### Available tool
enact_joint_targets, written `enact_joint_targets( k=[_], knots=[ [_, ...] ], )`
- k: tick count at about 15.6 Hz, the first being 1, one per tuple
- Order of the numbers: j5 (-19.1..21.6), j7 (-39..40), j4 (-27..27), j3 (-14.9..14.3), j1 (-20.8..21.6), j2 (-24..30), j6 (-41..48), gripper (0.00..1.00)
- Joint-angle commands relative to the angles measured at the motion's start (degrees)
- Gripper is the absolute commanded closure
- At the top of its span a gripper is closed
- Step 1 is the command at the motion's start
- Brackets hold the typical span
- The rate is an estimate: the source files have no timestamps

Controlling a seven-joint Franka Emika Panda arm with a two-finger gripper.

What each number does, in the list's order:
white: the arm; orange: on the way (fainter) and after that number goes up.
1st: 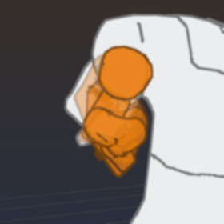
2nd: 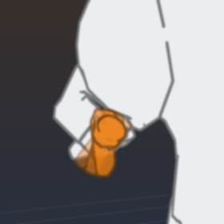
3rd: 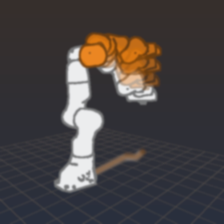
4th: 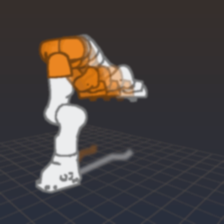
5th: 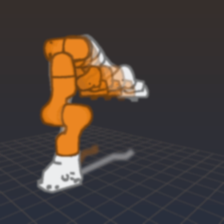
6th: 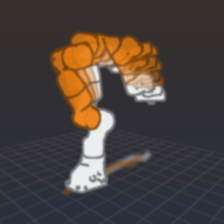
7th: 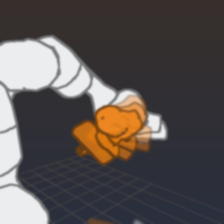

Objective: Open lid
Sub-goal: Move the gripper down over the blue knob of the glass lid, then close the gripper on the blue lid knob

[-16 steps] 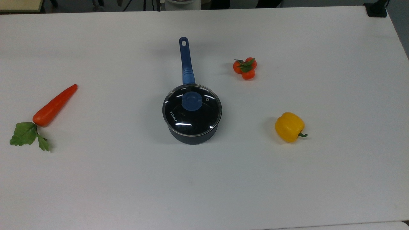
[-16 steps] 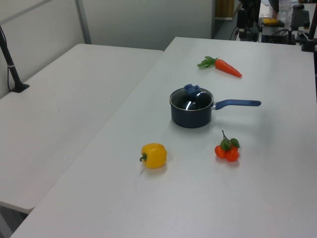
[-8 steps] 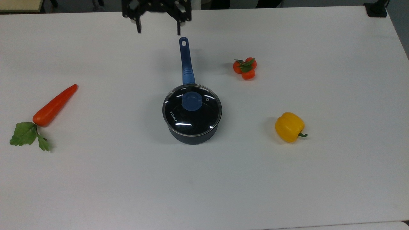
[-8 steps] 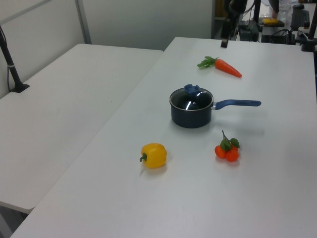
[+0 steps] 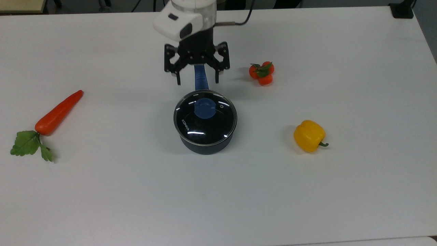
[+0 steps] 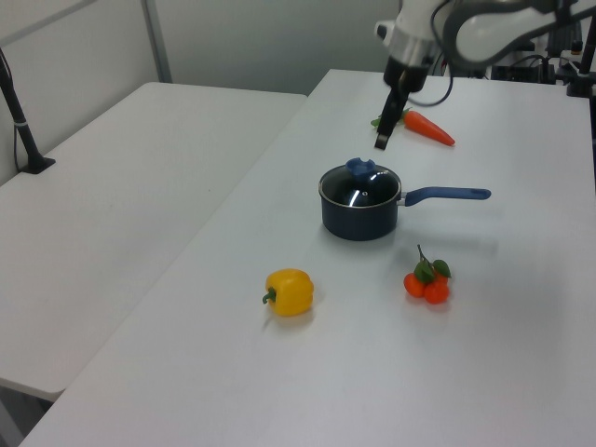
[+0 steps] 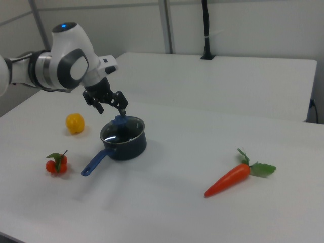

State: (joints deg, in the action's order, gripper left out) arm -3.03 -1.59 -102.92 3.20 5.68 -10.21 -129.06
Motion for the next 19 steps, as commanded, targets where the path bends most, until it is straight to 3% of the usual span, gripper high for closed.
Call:
enact_joint_targets(
  k=[1, 10, 19],
  knots=[
    [1.6, -0.2, -0.2, -0.3, 1.7, -3.6, -6.1, 0.00],
    [1.4, 0.0, 0.3, -0.5, 1.0, -6.3, -8.7, 0.00],
    [1.4, 0.0, 0.4, -0.4, 1.0, -7.1, -10.9, 0.21]
  ],
)
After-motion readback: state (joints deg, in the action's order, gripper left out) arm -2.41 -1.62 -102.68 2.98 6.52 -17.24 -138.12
